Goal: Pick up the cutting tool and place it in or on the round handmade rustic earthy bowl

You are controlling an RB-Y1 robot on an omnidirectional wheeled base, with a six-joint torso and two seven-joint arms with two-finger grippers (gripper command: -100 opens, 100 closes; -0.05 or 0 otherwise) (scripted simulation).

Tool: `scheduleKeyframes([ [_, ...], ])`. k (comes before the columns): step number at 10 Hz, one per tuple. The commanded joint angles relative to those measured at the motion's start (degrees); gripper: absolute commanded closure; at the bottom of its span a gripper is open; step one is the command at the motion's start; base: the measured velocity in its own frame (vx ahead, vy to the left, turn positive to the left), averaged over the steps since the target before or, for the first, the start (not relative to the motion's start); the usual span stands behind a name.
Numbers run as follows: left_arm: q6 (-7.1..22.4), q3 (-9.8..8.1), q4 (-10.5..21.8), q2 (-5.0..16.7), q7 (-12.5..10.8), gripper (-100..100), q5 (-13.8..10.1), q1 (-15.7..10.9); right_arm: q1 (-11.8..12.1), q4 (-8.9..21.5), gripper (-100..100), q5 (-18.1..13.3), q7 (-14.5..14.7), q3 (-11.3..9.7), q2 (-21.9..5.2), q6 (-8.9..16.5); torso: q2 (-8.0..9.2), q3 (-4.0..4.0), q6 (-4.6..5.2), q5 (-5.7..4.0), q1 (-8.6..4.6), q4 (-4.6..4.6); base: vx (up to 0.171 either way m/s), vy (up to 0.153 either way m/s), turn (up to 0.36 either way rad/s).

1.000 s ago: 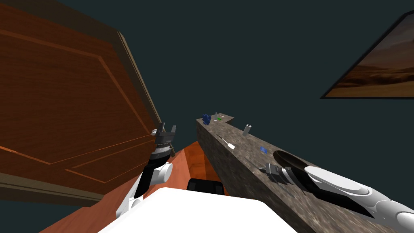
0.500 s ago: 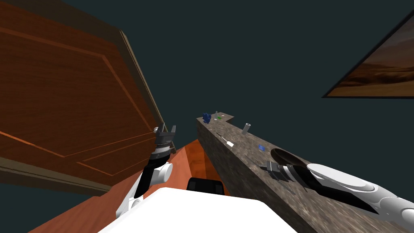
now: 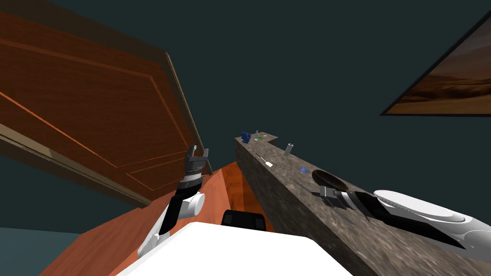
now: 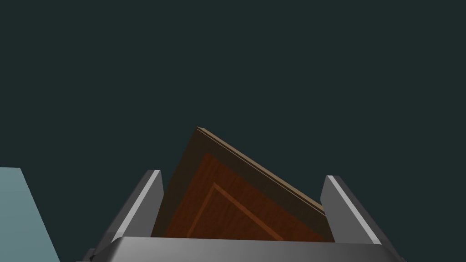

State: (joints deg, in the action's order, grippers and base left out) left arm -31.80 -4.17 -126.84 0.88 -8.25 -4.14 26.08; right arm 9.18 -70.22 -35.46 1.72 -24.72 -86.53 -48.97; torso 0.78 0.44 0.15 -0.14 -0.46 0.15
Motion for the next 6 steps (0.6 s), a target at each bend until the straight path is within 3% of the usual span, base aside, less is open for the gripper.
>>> scheduleKeyframes([
  [1, 0.0, 0.0, 0.0, 0.0, 0.0, 0, 0.0, 0.0, -0.7, 1.8, 100, 1.4, 0.5, 0.7, -0.5, -1.3, 0.0, 0.0, 0.0, 0.0, 0.0, 0.0, -0.229, -0.164, 0.105],
  [6, 0.0, 0.0, 0.0, 0.0, 0.0, 0, 0.0, 0.0, -2.0, 6.6, 100, 5.6, 0.8, 2.6, -2.3, -4.1, 0.21, 0.17, 0.45, -0.18, -0.75, 0.1, -0.169, -0.119, 0.137],
])
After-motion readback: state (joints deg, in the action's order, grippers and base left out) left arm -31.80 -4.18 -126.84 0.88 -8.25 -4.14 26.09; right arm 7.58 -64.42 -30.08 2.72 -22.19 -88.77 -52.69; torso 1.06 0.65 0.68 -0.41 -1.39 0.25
